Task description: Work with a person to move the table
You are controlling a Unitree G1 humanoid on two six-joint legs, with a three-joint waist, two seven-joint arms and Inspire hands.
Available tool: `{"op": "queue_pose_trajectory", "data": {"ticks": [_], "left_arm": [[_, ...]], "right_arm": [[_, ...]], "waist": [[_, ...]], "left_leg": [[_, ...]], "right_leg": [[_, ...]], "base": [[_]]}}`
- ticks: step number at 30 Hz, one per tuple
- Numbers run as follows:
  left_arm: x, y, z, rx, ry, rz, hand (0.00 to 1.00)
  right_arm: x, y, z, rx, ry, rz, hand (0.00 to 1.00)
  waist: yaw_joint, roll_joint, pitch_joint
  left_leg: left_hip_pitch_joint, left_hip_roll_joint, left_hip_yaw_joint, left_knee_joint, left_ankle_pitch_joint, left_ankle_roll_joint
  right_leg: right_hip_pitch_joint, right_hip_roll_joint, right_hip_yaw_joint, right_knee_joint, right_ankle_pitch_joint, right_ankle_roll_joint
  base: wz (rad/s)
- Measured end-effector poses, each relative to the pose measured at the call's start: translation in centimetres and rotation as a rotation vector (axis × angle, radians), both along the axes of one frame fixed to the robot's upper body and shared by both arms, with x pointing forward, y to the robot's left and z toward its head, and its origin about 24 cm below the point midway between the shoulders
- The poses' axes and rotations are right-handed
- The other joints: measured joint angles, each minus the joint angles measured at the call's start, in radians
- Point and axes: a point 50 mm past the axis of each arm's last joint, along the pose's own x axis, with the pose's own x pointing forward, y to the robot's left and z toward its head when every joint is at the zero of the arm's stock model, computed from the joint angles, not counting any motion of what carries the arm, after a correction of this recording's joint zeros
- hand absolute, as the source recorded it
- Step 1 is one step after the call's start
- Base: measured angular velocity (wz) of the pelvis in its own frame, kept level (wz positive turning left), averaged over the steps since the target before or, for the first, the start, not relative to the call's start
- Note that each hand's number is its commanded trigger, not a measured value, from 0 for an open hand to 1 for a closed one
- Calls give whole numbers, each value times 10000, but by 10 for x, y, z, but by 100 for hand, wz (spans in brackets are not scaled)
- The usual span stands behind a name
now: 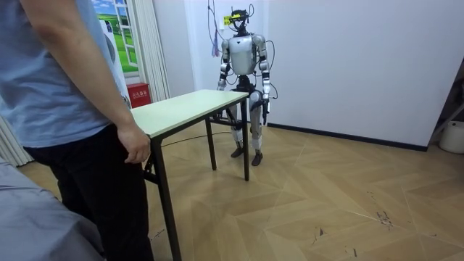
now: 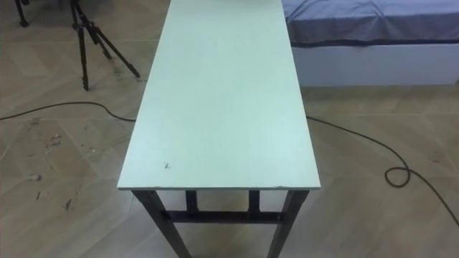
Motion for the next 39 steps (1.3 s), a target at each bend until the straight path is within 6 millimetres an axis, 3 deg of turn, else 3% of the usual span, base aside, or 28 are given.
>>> {"op": "queue_pose_trajectory", "data": {"ticks": [7, 13, 21, 29, 39], "left_arm": [[9, -9, 6, -892, -952, 180, 0], [26, -25, 27, -2151, -2680, 328, 0], [43, -38, 51, -3314, -4202, -160, 0], [47, -49, 70, -4428, -4753, -450, 0], [51, -47, 79, -4864, -4572, 33, 0]], "right_arm": [[8, 6, 9, 439, -1052, 18, 0], [22, 20, 27, 1711, -2712, -833, 0], [31, 37, 44, 3049, -3938, -770, 0], [51, 53, 67, 3739, -5106, 177, 0], [53, 57, 71, 4252, -5176, 250, 0]], "waist": [[0, -14, -2], [-75, -102, -27], [-35, -236, 26], [-103, -132, 43], [-333, -74, 98]], "left_leg": [[-17, 0, -4, 12, 1, 2], [70, -5, -9, -22, 2, 1], [152, 0, -23, -24, -2, 2], [-27, -5, -90, 90, -4, 6], [-91, -7, -176, 155, -3, 4]], "right_leg": [[-23, -6, 2, 17, 1, -2], [72, -6, 13, 15, 0, -1], [175, -3, 1, 37, -1, 1], [54, -10, -121, 37, 14, 5], [47, -11, -245, 22, 14, 5]], "base": [[1], [0], [0], [4], [4]]}}
